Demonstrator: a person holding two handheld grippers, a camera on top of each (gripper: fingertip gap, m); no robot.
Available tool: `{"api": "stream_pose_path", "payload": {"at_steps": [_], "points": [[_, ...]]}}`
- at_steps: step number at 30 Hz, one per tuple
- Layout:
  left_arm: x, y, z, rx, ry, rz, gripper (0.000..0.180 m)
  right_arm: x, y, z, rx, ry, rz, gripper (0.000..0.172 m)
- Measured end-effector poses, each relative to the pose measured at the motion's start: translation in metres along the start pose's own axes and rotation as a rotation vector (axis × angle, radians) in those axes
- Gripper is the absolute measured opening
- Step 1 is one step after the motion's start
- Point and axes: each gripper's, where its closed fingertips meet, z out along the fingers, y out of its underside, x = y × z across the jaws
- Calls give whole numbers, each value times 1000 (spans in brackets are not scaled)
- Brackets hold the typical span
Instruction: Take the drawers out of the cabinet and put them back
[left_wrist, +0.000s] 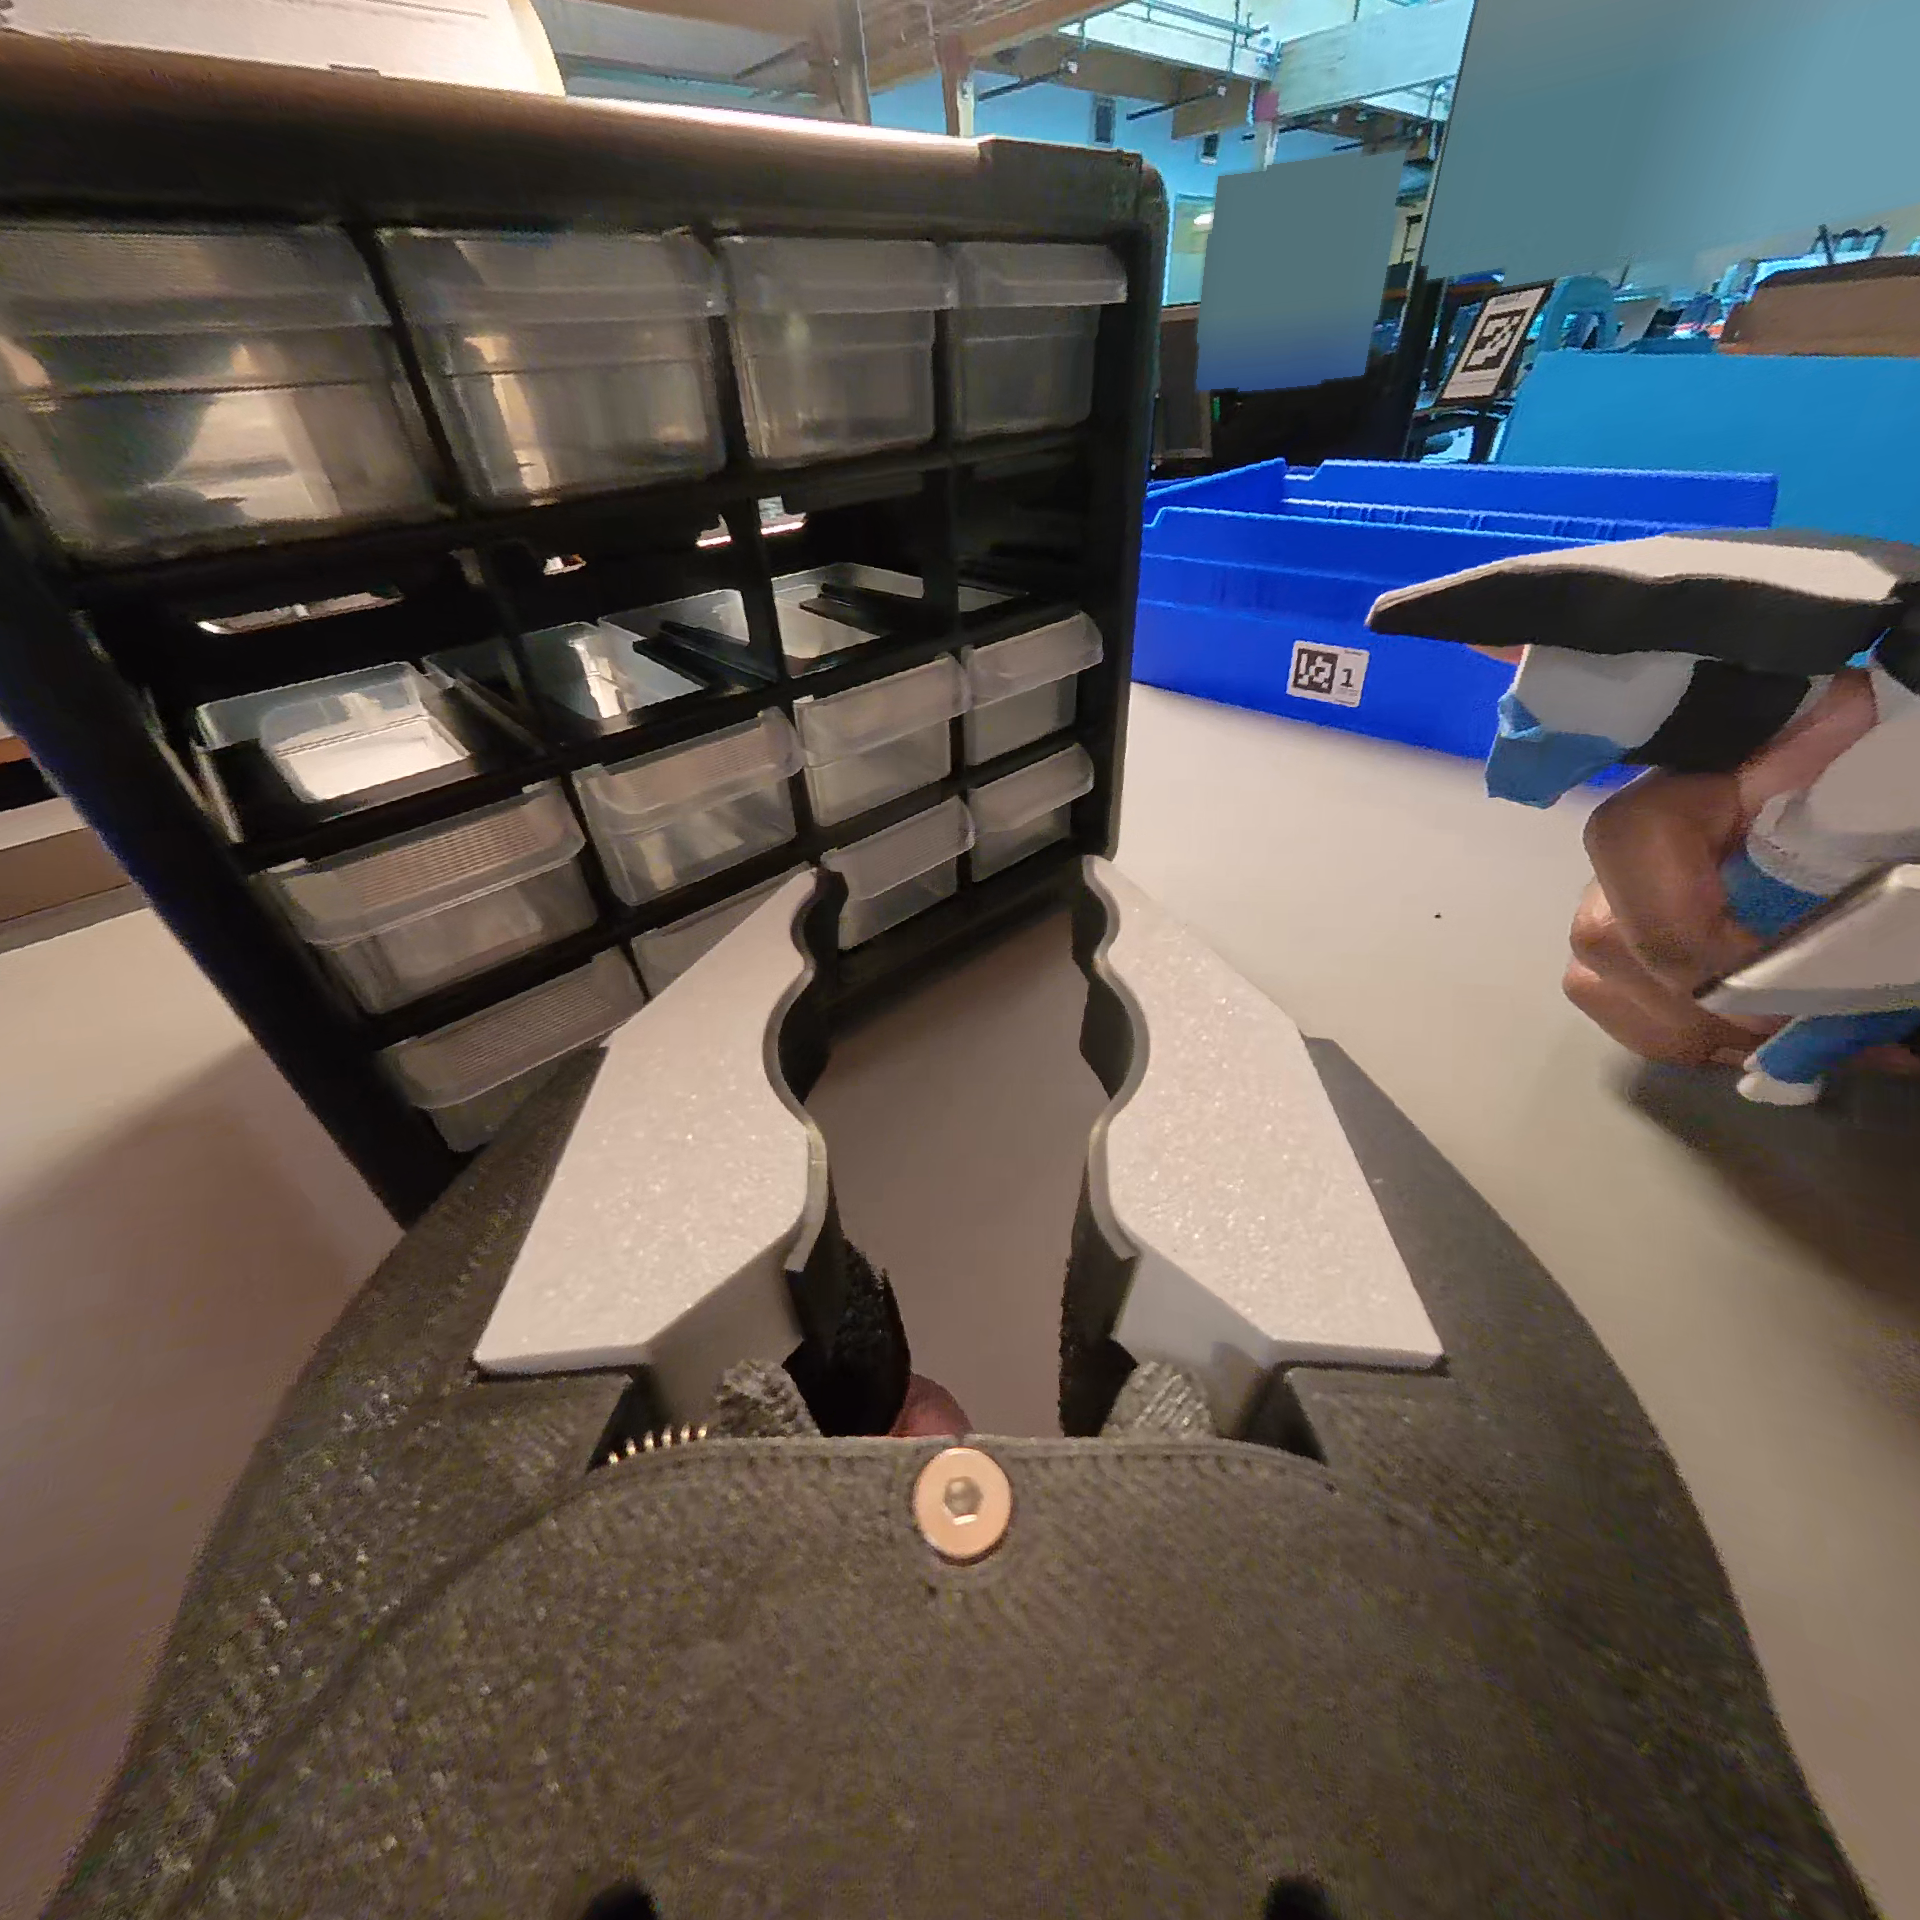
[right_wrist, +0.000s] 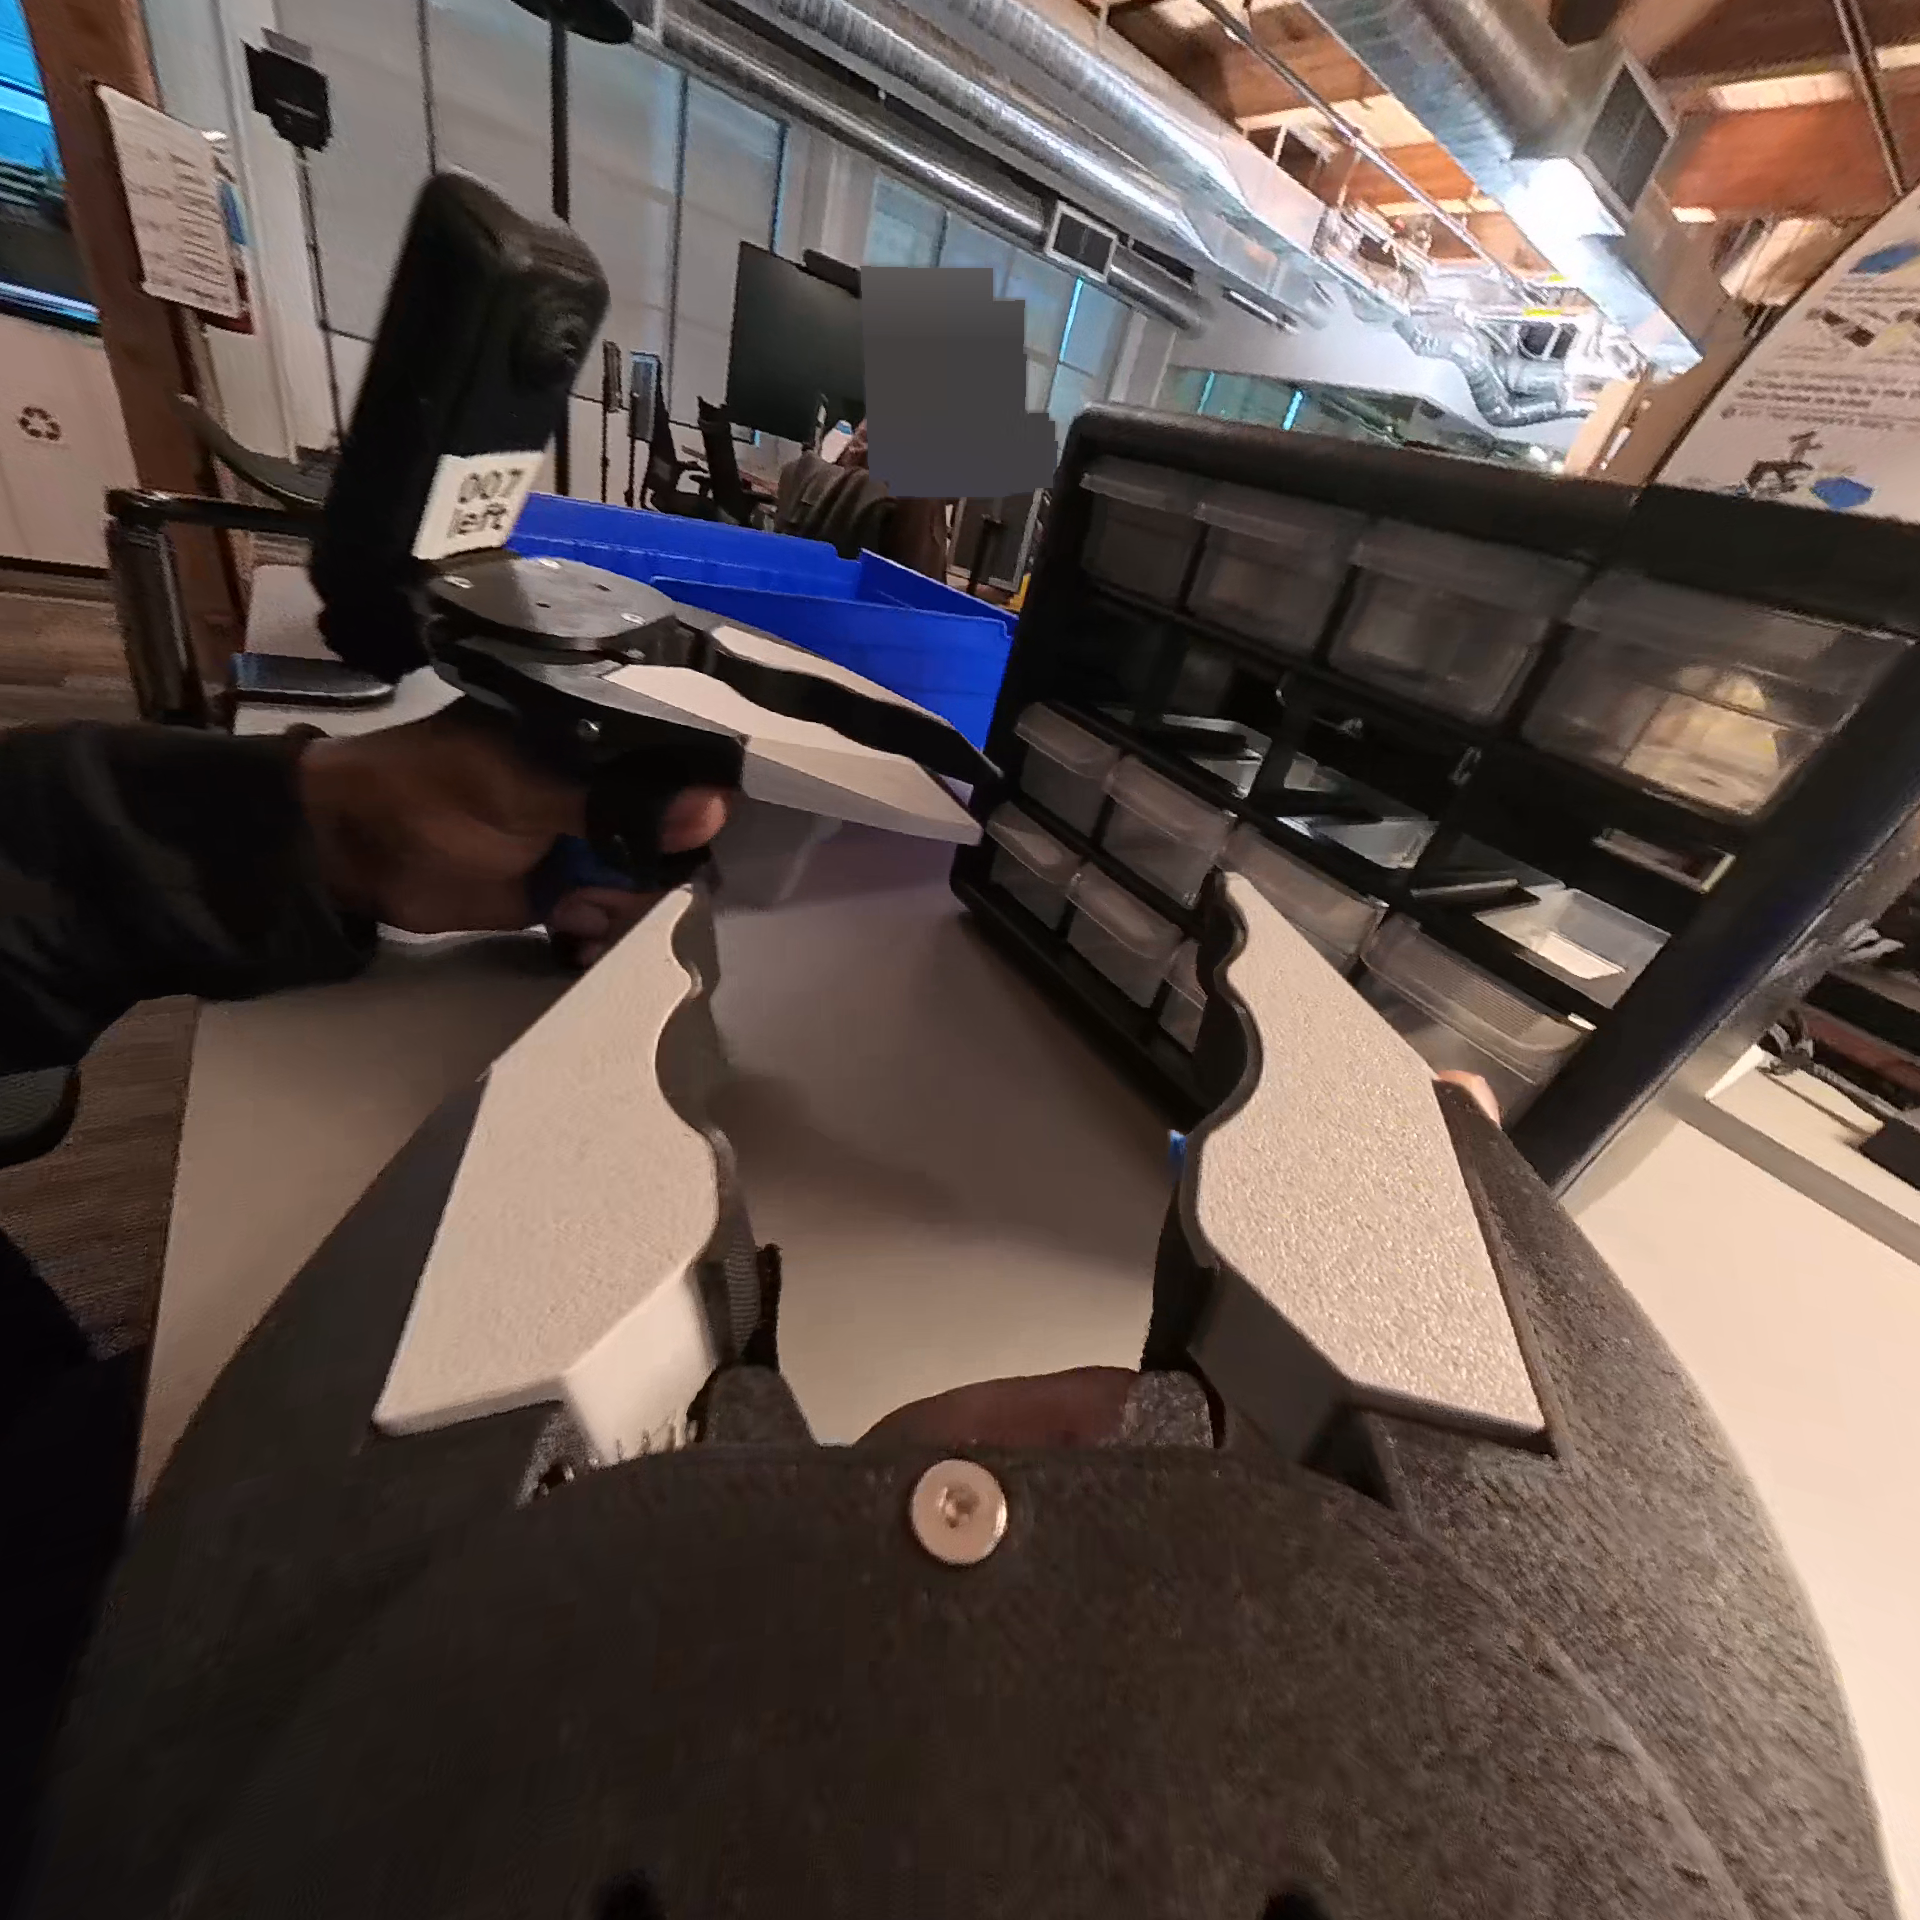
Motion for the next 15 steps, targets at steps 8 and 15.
{"api": "stream_pose_path", "payload": {"at_steps": [8, 15], "points": [[4, 4, 11, -34, 11, 1, 44, 3, -4, -6, 23, 4, 3, 96], [-3, 3, 10, -25, -7, -42, 44, 31, 5, -9, -13, 108, 141, 90]]}}
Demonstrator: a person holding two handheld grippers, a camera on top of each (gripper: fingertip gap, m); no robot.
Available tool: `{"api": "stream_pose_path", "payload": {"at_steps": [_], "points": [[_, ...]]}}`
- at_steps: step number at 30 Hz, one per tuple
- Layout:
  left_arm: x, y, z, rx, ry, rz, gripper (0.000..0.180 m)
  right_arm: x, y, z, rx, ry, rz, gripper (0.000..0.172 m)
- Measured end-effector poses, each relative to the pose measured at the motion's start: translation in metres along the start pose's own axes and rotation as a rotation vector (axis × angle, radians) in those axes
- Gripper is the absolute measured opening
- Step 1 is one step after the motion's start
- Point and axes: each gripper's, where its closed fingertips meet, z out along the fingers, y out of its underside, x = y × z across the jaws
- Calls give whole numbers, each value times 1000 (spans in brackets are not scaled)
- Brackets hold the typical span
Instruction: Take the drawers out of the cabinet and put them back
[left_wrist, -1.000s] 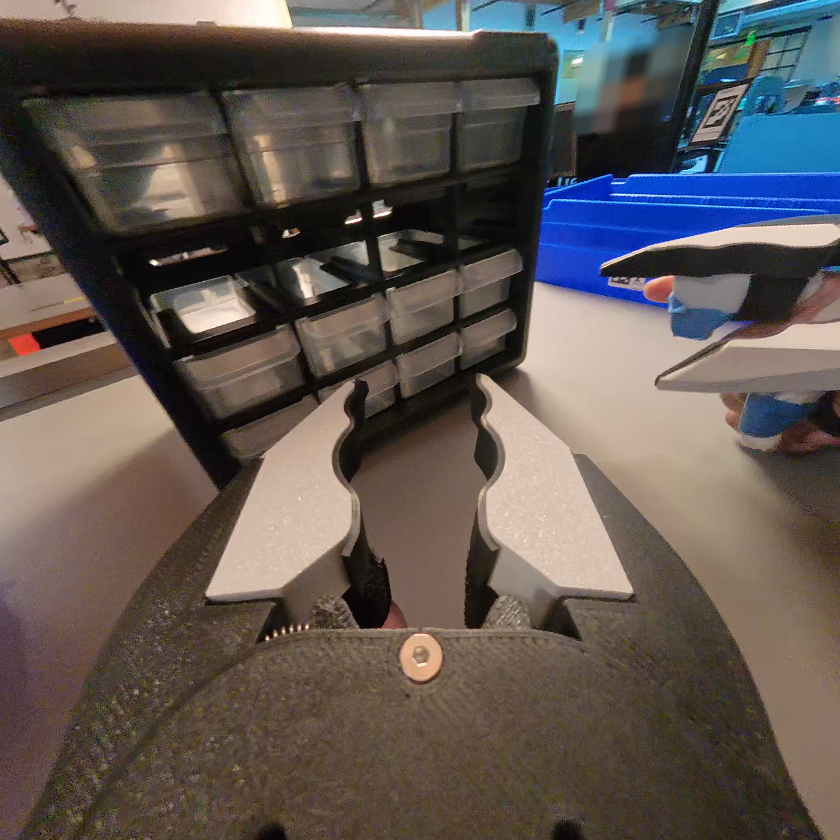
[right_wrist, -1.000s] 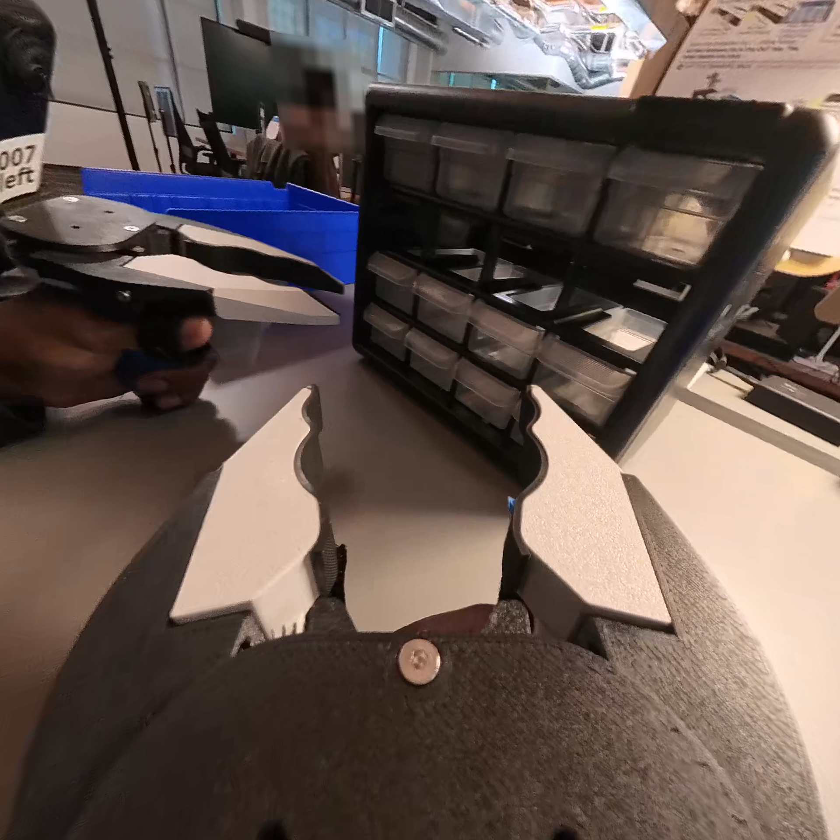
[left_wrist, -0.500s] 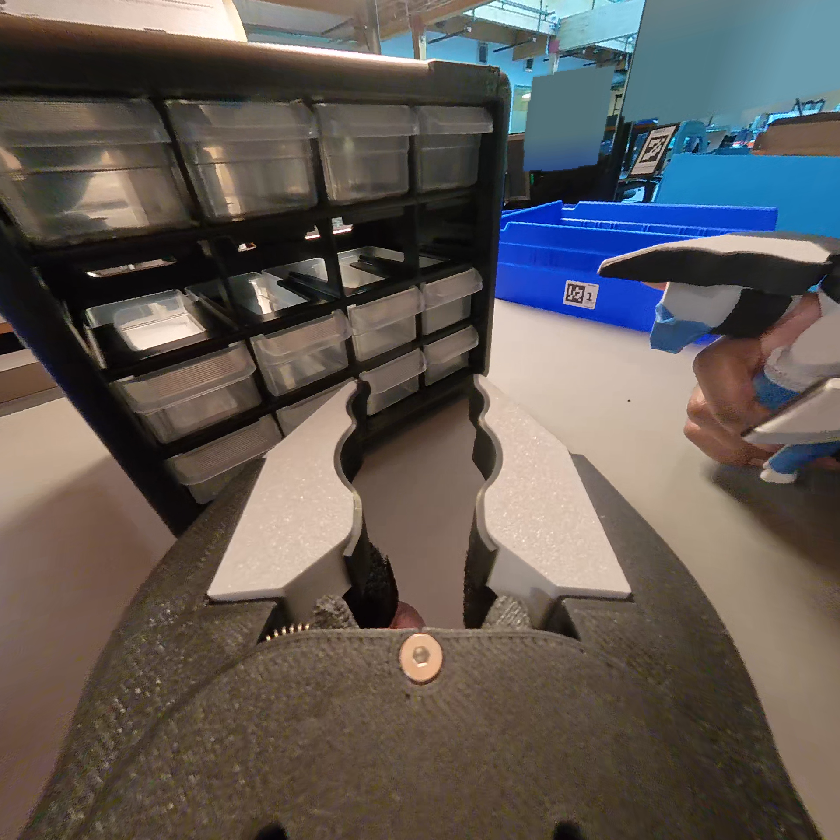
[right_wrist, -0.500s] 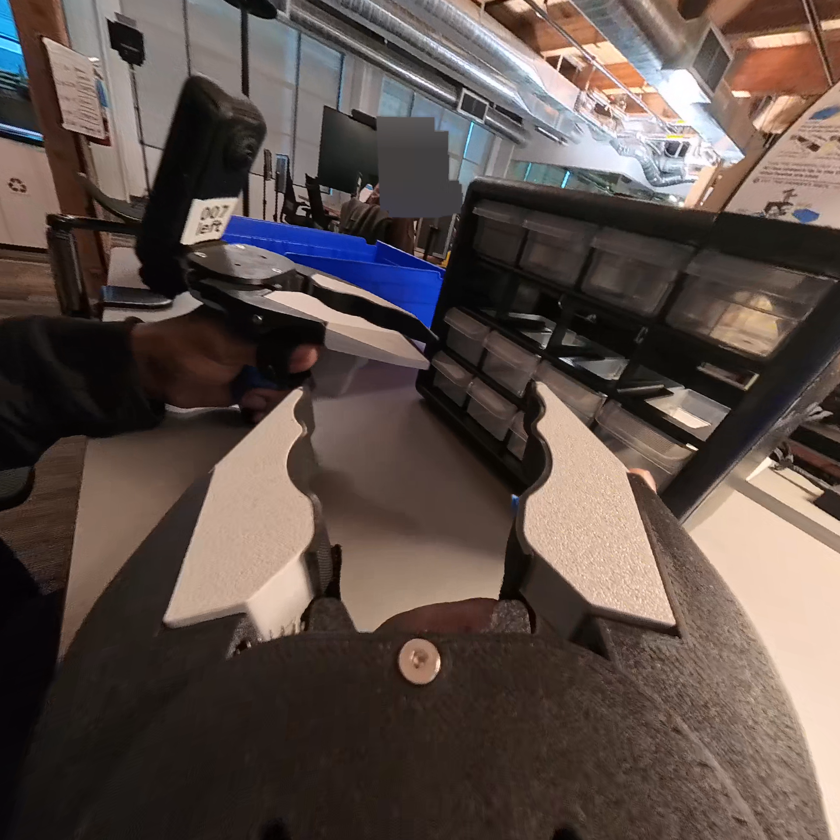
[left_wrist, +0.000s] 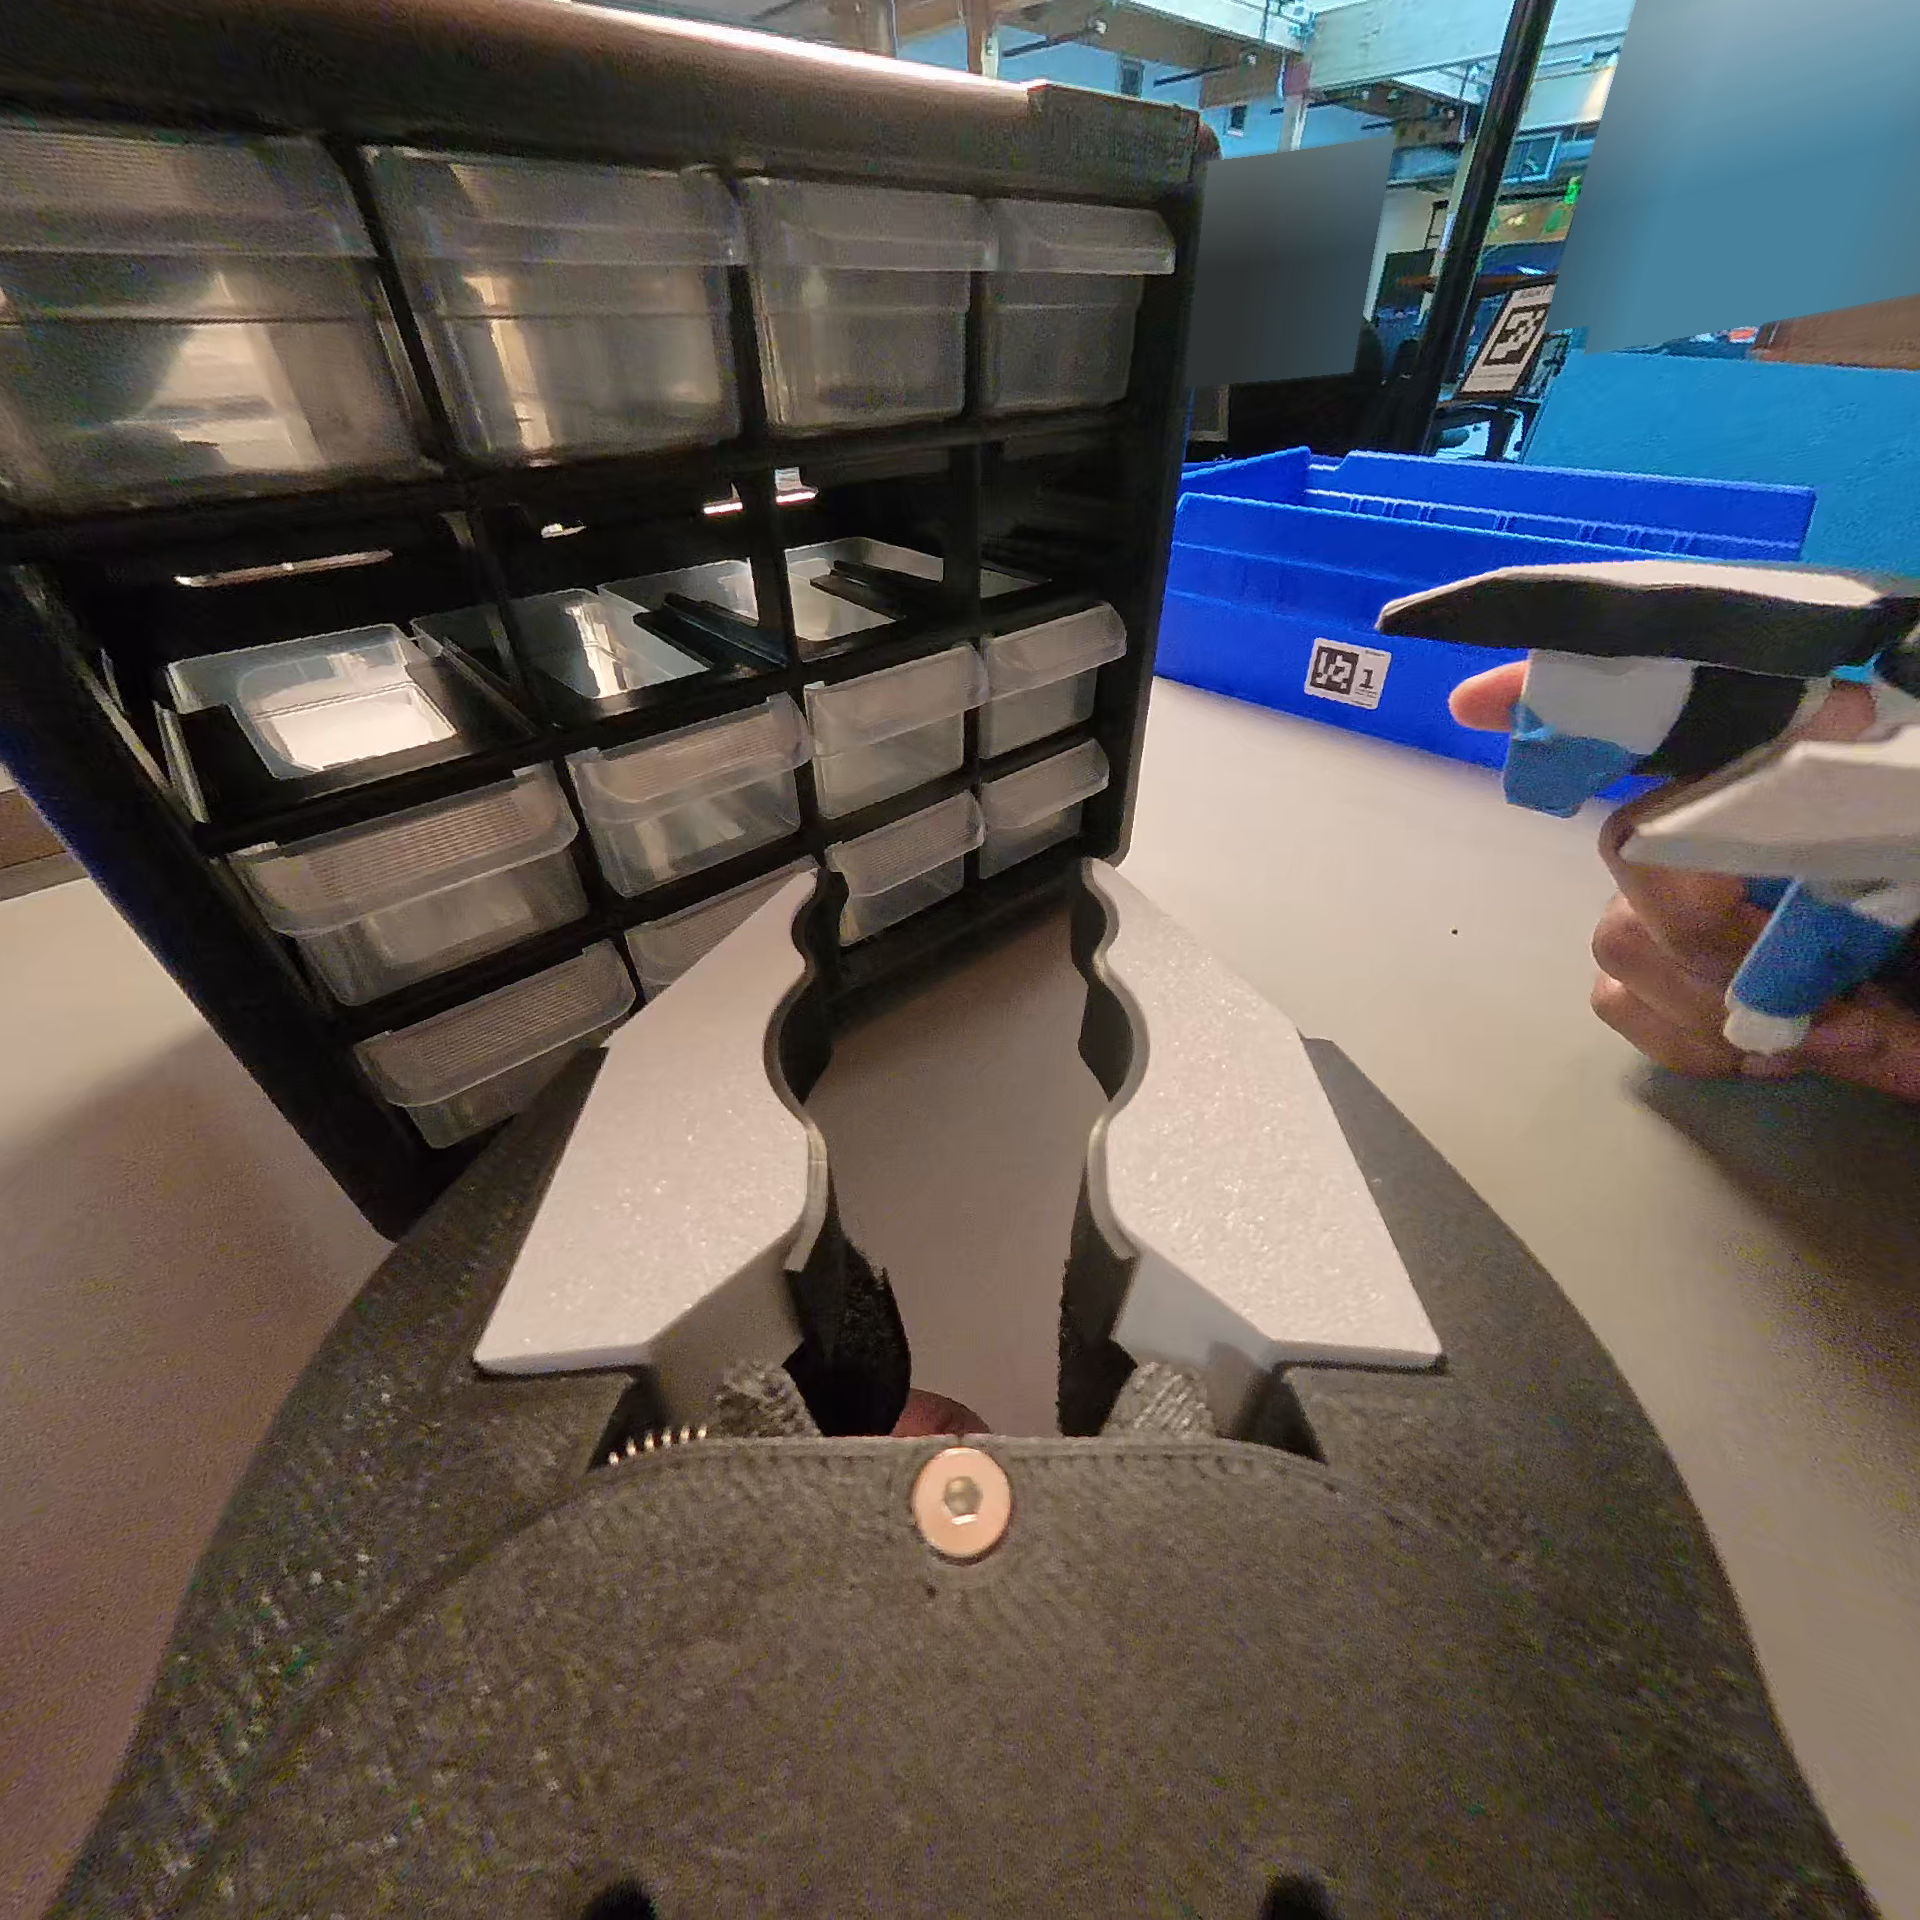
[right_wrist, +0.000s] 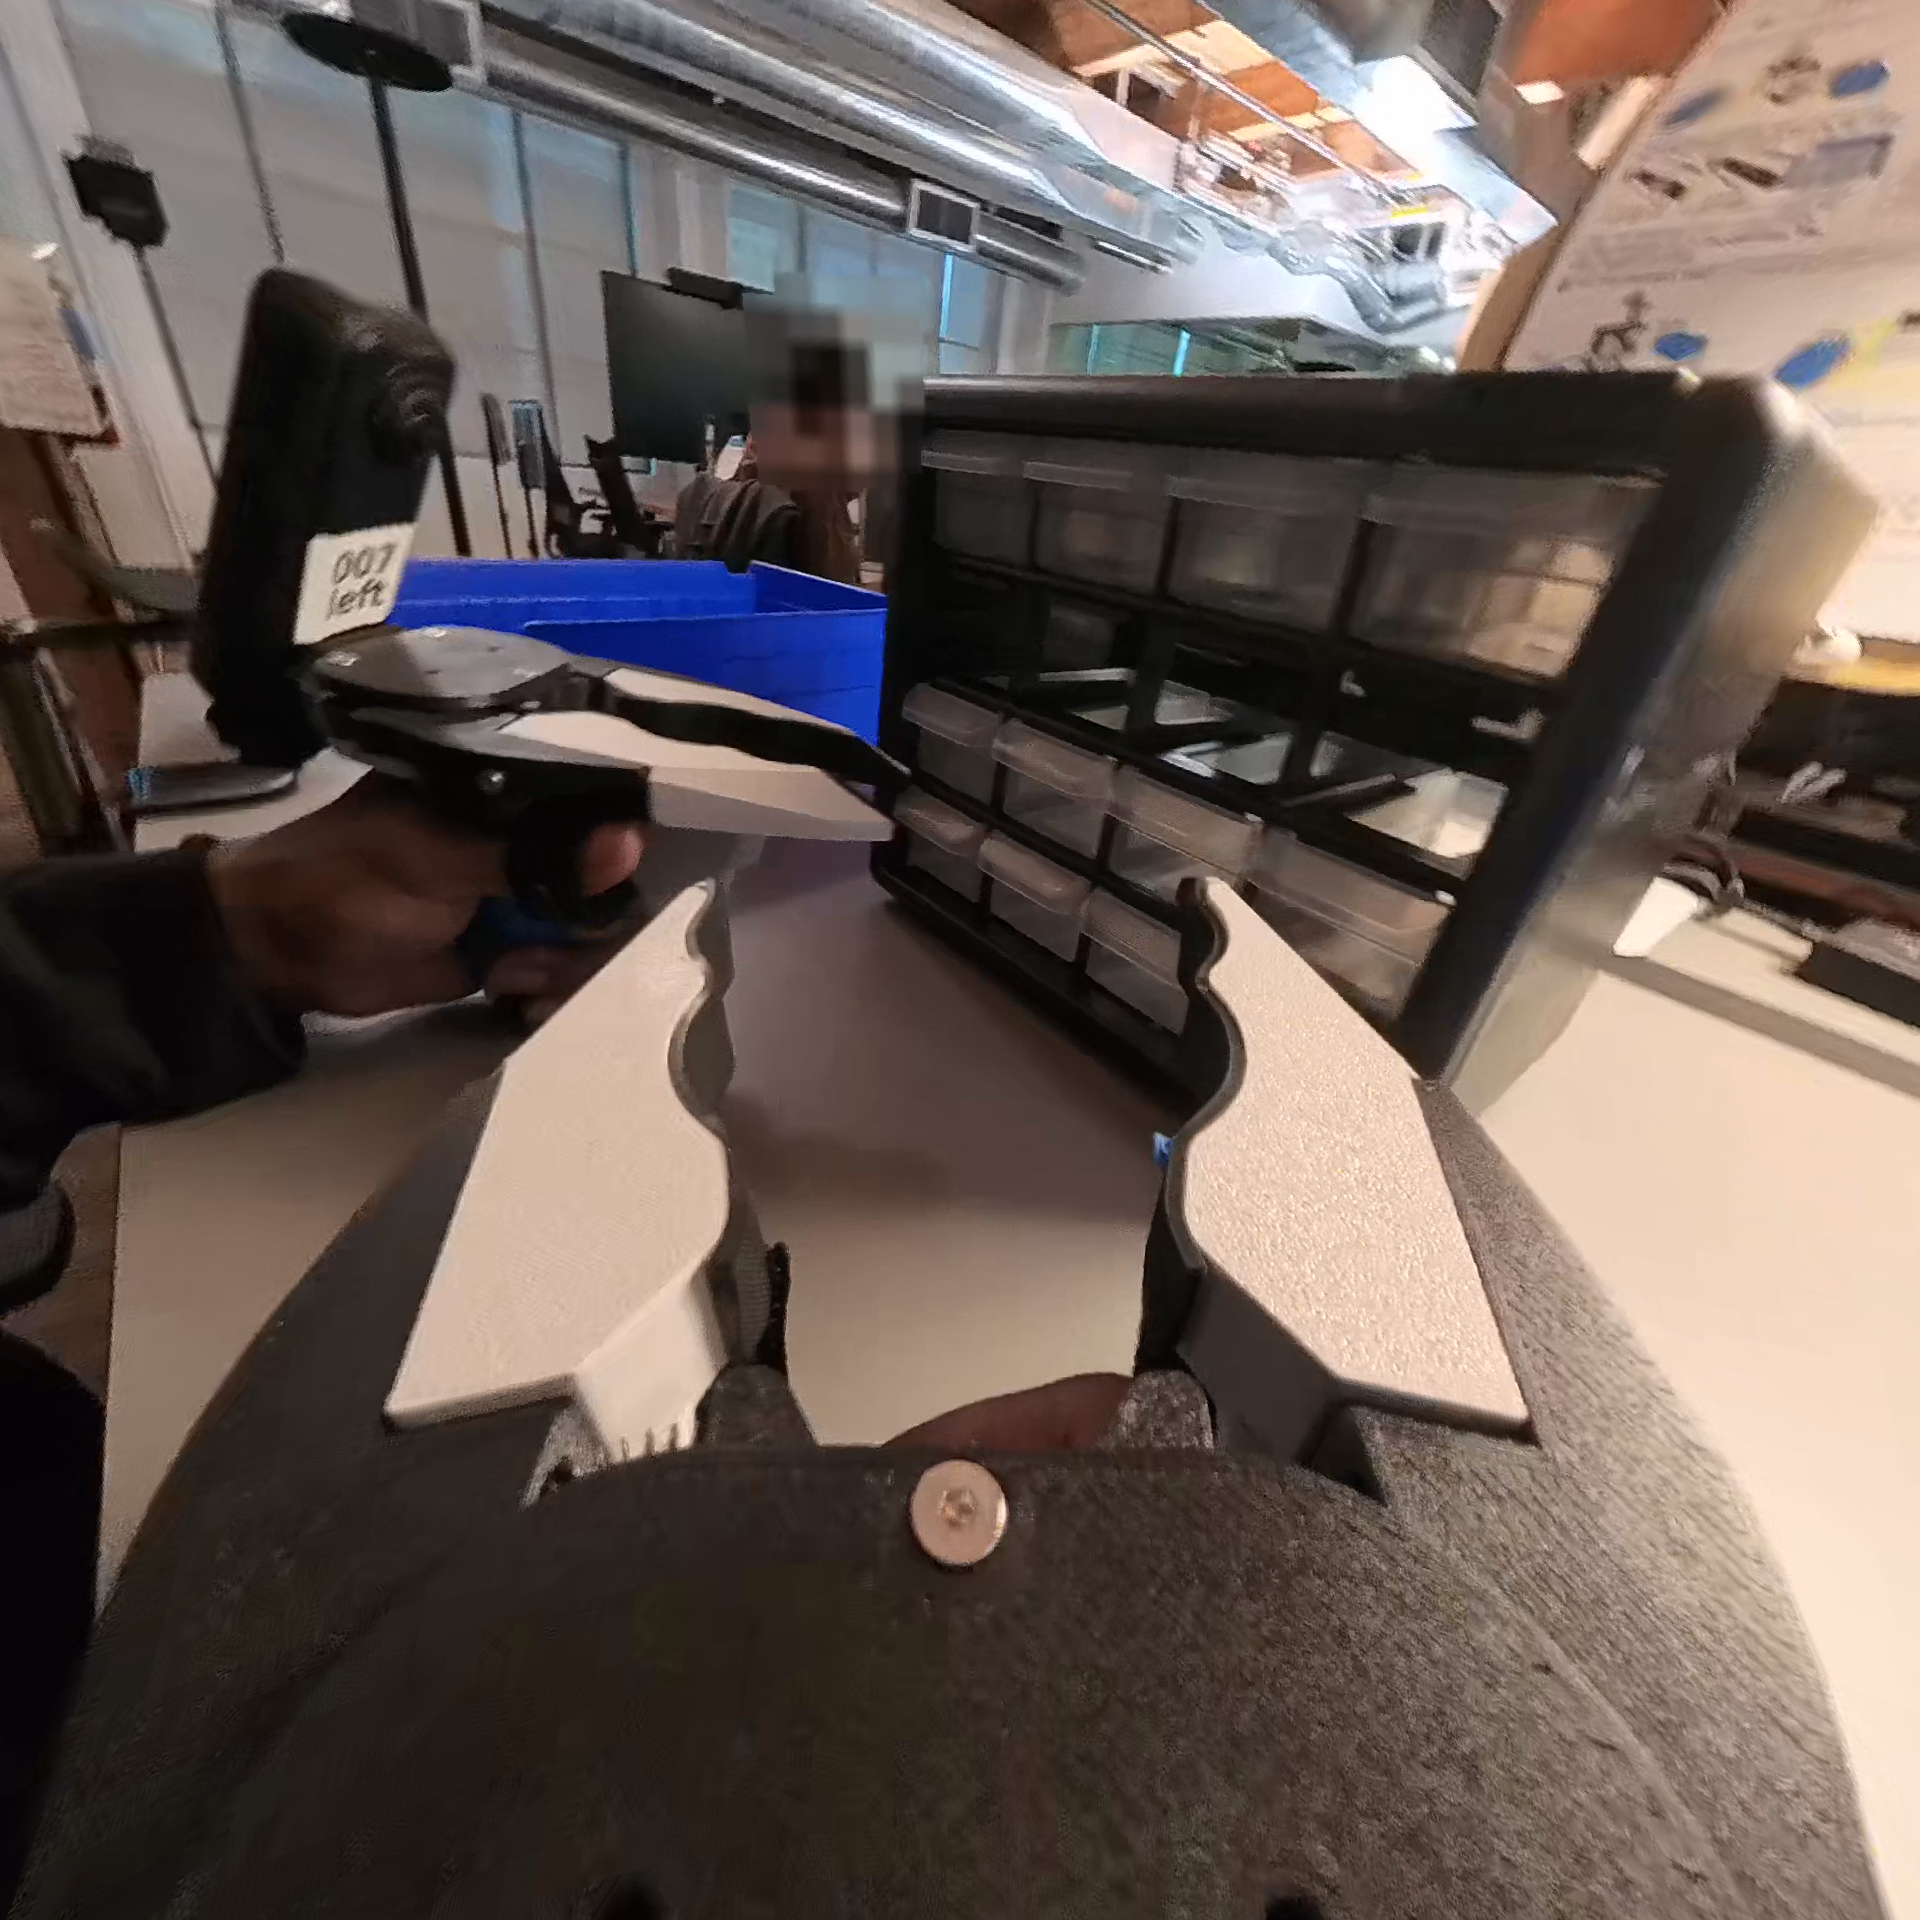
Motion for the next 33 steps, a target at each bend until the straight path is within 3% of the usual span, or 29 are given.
{"api": "stream_pose_path", "payload": {"at_steps": [4, 10, 16, 19, 21, 24, 28, 33], "points": [[1, -1, 0, 3, -4, 16, 44, 14, 3, -2, -3, 7, 142, 86], [-15, -4, -14, 19, -79, 8, 44, 19, 9, -1, -30, 18, 177, 96], [-67, -53, -79, 71, -283, 31, 44, 22, 9, -2, -26, 14, 212, 96], [-116, -79, -125, 57, -465, 45, 44, 21, 9, -1, -29, 9, 209, 95], [-164, -79, -156, -14, -618, 49, 44, 21, 9, -1, -29, 9, 204, 94], [-231, -46, -181, -230, -726, 23, 47, 20, 8, -2, -27, 6, 197, 93], [-272, 6, -179, -536, -664, 208, 50, 19, 8, -3, -22, 3, 201, 93], [-290, 23, -166, -717, -573, 543, 50, 23, 8, -6, -13, -7, 266, 92]]}}
